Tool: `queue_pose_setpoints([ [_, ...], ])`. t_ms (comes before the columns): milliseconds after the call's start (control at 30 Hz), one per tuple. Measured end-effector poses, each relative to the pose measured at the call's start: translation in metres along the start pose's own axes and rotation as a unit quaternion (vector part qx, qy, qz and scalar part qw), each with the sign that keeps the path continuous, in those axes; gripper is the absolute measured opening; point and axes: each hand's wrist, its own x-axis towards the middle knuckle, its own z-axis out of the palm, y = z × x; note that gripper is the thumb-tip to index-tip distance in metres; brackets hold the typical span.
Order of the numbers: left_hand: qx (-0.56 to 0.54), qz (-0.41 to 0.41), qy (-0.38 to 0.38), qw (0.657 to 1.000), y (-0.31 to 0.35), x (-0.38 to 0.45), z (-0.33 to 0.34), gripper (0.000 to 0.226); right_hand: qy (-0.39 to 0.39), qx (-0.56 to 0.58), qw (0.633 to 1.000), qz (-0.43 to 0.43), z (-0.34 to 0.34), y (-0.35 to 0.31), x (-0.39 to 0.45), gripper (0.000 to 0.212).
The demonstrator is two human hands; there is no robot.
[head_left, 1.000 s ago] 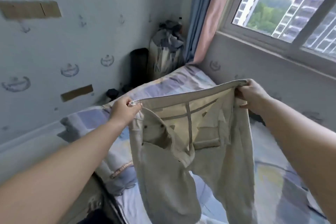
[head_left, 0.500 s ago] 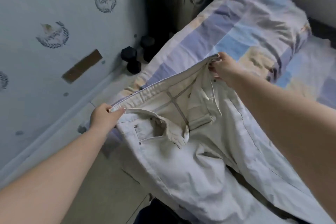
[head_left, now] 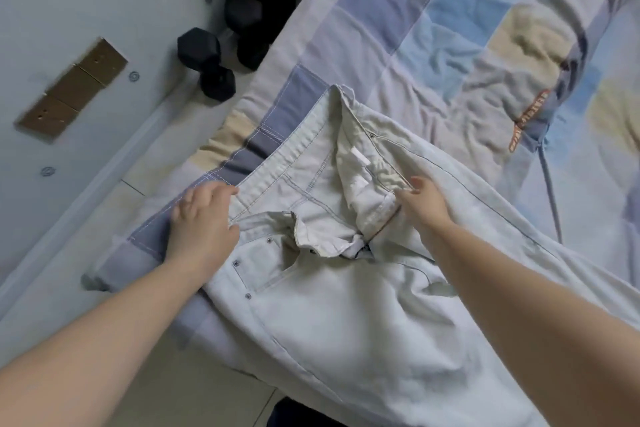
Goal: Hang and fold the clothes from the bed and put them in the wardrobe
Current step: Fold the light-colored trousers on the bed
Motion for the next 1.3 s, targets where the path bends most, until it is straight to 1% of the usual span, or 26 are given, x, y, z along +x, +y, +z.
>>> queue_pose_setpoints([
  [67,0.040,0.177,-0.012,0.983,0.019,0.009,0.009,0.071,0.010,0.021,0.999,0.038,0.005,0.025,0.001,0.057],
  [100,0.060,0.234,-0.032,0.970,0.027,0.012,0.014,0.079,0.010,0.050,0.997,0.055,0.009,0.031,0.001,0.053],
  [167,0.082,0.291,-0.095,0.948,0.045,0.019,0.021,0.082,-0.007,0.155,0.983,0.094,0.017,0.037,0.001,0.042],
  [200,0.079,0.304,-0.124,0.941,0.053,0.022,0.024,0.074,-0.027,0.213,0.970,0.113,0.019,0.035,0.000,0.039],
  [233,0.073,0.307,-0.144,0.938,0.061,0.024,0.026,0.058,-0.047,0.267,0.955,0.121,0.022,0.034,-0.001,0.042],
  [267,0.062,0.294,-0.163,0.940,0.069,0.028,0.027,0.040,-0.056,0.314,0.939,0.125,0.024,0.035,0.001,0.051],
  [333,-0.009,0.205,-0.171,0.964,0.078,0.037,0.028,0.013,-0.039,0.399,0.908,0.121,0.022,0.026,-0.002,0.064],
  [367,-0.072,0.145,-0.152,0.975,0.081,0.042,0.028,0.012,-0.015,0.445,0.888,0.110,0.019,0.022,-0.004,0.061],
  [433,-0.158,0.044,-0.105,0.981,0.083,0.057,0.028,0.030,0.018,0.544,0.835,0.084,0.007,0.006,-0.015,0.042],
  [500,-0.182,0.006,-0.063,0.981,0.082,0.073,0.031,0.039,0.033,0.599,0.798,0.050,-0.004,-0.010,-0.028,0.023],
  [567,-0.197,-0.012,-0.054,0.979,0.085,0.089,0.034,0.036,0.053,0.617,0.785,-0.011,-0.009,-0.026,-0.043,0.020],
  [600,-0.201,-0.019,-0.059,0.978,0.087,0.096,0.035,0.032,0.072,0.603,0.793,-0.048,-0.008,-0.032,-0.050,0.021],
  [667,-0.195,-0.038,-0.080,0.977,0.090,0.104,0.039,0.026,0.106,0.537,0.828,-0.124,0.005,-0.040,-0.061,0.025],
  [733,-0.198,-0.066,-0.092,0.974,0.089,0.108,0.041,0.023,0.077,0.425,0.882,-0.189,0.028,-0.044,-0.068,0.025],
  [767,-0.205,-0.080,-0.095,0.971,0.089,0.110,0.042,0.019,0.029,0.318,0.923,-0.213,0.043,-0.041,-0.066,0.030],
  [800,-0.210,-0.094,-0.097,0.968,0.087,0.112,0.043,0.016,-0.048,0.170,0.956,-0.233,0.059,-0.036,-0.062,0.042],
  [833,-0.217,-0.113,-0.101,0.964,0.085,0.112,0.043,0.016,-0.144,0.021,0.961,-0.234,0.074,-0.029,-0.058,0.058],
  [867,-0.218,-0.129,-0.107,0.961,0.084,0.111,0.043,0.021,-0.214,-0.091,0.947,-0.223,0.085,-0.021,-0.055,0.070],
  [900,-0.215,-0.138,-0.112,0.960,0.084,0.110,0.042,0.025,-0.253,-0.143,0.933,-0.212,0.090,-0.017,-0.053,0.075],
  [933,-0.212,-0.140,-0.111,0.961,0.084,0.109,0.041,0.028,-0.261,-0.139,0.932,-0.210,0.091,-0.015,-0.051,0.074],
  [967,-0.215,-0.144,-0.106,0.960,0.084,0.108,0.041,0.029,-0.244,-0.099,0.940,-0.217,0.087,-0.014,-0.050,0.070],
  [1067,-0.220,-0.143,-0.060,0.963,0.092,0.102,0.036,0.025,-0.166,0.062,0.963,-0.202,0.060,-0.009,-0.049,0.058],
  [1133,-0.226,-0.087,-0.005,0.970,0.109,0.094,0.032,0.020,-0.132,0.120,0.966,-0.186,0.040,-0.001,-0.050,0.053],
  [1200,-0.244,-0.030,0.051,0.968,0.139,0.083,0.025,0.016,-0.119,0.160,0.963,-0.181,0.021,0.012,-0.054,0.047],
  [1233,-0.261,-0.015,0.067,0.963,0.156,0.076,0.021,0.015,-0.115,0.180,0.961,-0.177,0.011,0.020,-0.055,0.043],
  [1300,-0.293,0.015,0.063,0.954,0.195,0.062,0.021,0.015,-0.101,0.207,0.958,-0.169,-0.016,0.042,-0.055,0.037],
])
